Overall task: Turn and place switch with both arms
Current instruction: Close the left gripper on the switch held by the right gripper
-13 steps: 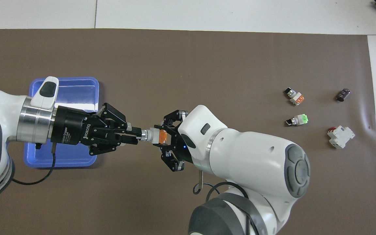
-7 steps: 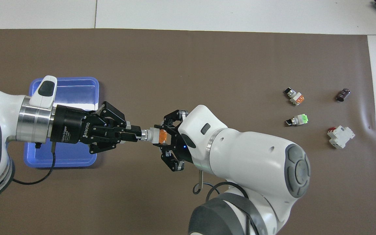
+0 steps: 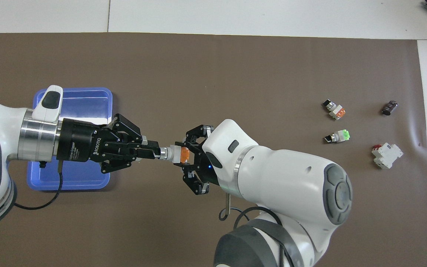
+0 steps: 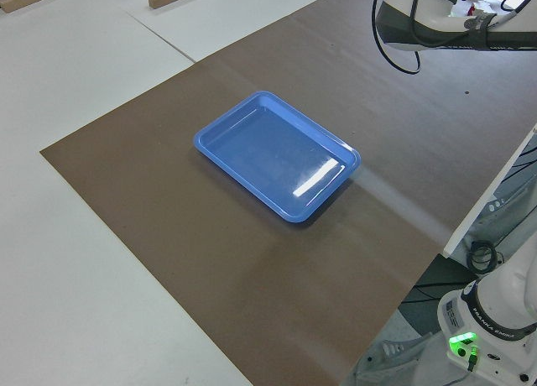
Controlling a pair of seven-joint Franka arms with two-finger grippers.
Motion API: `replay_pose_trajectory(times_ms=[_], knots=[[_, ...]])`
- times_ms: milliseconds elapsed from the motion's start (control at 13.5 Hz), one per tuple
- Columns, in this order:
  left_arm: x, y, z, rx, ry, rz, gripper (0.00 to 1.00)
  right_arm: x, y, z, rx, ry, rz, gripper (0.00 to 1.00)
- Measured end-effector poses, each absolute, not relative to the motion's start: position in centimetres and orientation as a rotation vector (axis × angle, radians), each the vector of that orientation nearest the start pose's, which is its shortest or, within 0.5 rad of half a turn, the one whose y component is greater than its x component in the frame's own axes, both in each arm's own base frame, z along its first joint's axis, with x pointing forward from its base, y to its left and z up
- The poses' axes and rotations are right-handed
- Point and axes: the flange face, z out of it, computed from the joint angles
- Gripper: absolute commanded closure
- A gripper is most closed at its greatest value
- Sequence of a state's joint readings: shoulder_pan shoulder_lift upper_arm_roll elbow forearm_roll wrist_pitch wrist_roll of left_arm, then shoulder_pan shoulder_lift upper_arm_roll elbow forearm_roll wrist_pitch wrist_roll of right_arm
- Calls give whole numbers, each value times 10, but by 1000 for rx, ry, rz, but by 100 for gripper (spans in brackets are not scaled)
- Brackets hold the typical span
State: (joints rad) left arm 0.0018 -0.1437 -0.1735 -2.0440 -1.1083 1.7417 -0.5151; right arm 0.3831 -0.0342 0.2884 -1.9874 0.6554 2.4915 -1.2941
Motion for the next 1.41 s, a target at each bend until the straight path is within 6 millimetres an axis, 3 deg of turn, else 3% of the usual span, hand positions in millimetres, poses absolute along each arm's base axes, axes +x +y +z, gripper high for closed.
replay_pose_trajectory(times_ms=[372,966,1412], knots=[[491,-172,536,2025,688,-564,100,463,364,537,-1913,-1858,-911,100],[492,-177,537,2037,656,-523,100,466,361,536,-1922,-1852,-910,100],[491,-178,537,2081,404,-380,100,465,361,535,-1922,-1852,-908,100]])
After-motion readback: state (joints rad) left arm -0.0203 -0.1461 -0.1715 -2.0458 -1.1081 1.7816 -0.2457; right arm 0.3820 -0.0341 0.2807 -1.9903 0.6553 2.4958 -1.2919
